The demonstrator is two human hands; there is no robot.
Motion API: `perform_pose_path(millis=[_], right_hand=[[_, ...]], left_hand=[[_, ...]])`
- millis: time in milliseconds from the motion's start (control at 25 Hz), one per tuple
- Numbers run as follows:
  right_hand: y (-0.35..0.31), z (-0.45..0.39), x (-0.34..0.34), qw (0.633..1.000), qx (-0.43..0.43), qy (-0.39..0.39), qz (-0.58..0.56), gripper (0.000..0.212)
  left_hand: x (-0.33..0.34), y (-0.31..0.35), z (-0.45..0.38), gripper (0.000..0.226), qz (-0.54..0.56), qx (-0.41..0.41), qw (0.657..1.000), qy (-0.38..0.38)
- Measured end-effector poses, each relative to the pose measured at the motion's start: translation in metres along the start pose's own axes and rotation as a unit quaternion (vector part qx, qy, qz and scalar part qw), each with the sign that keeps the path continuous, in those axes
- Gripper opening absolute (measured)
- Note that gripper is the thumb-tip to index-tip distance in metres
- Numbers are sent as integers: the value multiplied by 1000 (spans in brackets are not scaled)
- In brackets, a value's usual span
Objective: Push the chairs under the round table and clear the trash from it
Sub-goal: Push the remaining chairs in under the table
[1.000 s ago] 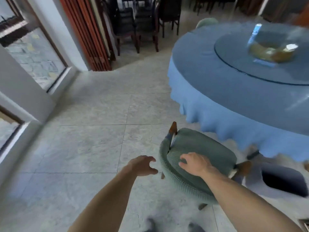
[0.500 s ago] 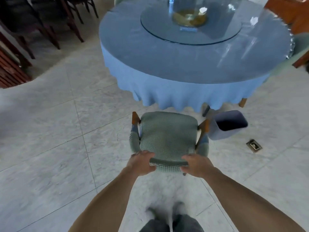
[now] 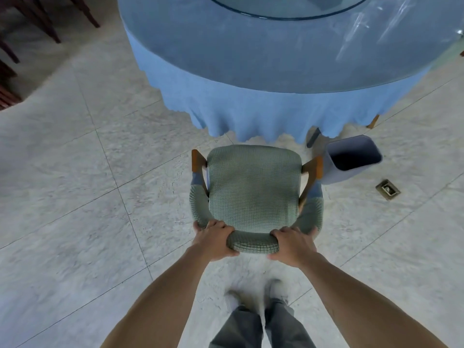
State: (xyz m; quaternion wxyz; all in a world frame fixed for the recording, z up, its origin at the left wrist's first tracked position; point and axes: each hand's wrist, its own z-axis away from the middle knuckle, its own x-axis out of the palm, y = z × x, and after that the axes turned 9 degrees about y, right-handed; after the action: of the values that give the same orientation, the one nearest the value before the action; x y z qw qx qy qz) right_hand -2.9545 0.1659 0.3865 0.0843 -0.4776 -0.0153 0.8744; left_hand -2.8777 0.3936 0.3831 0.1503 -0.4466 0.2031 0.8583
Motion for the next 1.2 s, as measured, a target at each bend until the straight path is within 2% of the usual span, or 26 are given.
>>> perform_pose_path(millis=[200, 520, 1200], right_hand=[[0, -5, 1, 1000, -12, 6, 24, 57], [-4, -51, -38, 999, -3, 33, 14, 46], [50, -257, -177, 996, -37, 76, 39, 46]], left_hand=[[9, -8, -2, 61, -15, 29, 999, 15], [-34, -22, -49, 60, -22, 37, 999, 17], [-180, -51, -256, 56, -25, 26, 999, 39]])
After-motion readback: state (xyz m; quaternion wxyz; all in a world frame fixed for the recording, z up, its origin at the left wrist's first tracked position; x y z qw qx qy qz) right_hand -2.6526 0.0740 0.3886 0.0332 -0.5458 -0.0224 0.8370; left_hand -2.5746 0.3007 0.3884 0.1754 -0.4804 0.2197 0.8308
